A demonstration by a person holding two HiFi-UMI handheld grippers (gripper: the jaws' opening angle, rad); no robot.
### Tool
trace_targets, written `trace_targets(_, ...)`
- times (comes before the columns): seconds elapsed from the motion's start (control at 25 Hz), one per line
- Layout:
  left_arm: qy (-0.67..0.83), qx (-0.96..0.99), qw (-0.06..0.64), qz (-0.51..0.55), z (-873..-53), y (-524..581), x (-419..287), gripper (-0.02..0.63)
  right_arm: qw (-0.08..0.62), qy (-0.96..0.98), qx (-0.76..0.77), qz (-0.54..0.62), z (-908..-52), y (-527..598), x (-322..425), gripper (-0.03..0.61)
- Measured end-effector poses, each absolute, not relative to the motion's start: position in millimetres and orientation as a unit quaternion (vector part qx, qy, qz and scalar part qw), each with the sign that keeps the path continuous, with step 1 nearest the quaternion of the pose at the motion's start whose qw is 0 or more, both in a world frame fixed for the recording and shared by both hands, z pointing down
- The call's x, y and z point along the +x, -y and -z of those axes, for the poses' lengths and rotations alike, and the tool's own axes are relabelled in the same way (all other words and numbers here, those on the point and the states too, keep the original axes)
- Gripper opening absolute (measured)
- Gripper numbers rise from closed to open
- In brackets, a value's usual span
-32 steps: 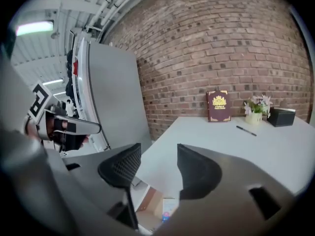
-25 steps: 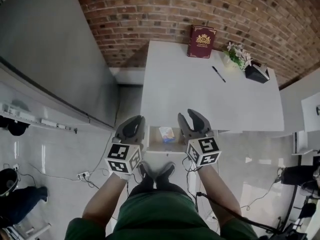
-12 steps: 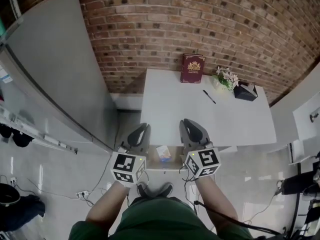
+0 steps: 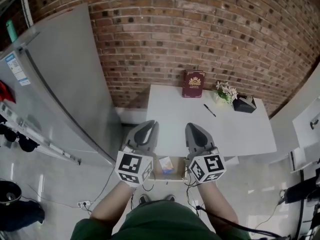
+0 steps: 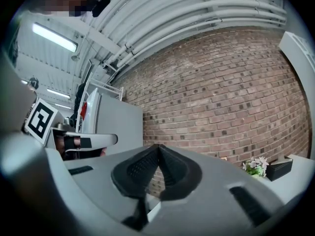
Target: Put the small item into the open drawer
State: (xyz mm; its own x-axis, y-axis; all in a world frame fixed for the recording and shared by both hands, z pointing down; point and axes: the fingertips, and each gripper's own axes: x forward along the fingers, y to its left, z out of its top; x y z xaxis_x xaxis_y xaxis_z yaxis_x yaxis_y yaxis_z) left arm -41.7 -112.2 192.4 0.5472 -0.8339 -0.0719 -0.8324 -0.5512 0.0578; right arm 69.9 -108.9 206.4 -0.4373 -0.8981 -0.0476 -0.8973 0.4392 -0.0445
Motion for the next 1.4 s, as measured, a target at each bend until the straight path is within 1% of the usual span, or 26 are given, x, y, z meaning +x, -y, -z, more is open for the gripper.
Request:
trace_targets(0.24,0.466,0.881,-0.021,0.072,-160,109,-42,0.029,0.042,-0.844,-0.535,-0.027,-177,103,68,0.005)
trace_targets(0.68,0.454,0.885,-0.074,0.078,-137,95,-49,0.020,0.059,-0.846,-0.525,-0.073,-150,93,51,0.003)
trace_targets(0.84,0.449,0.886,-0.096,0.074,-135,90,-49,0.009,0.055,-0.846,-0.525,-0.076,-150,93,46,0.003)
trace_targets(1.4,0.446,0.888,-0.090,0.064,-149,95,-51,0.008,0.045,-0.843,-0.531,-0.080,-156,95,45,0.003)
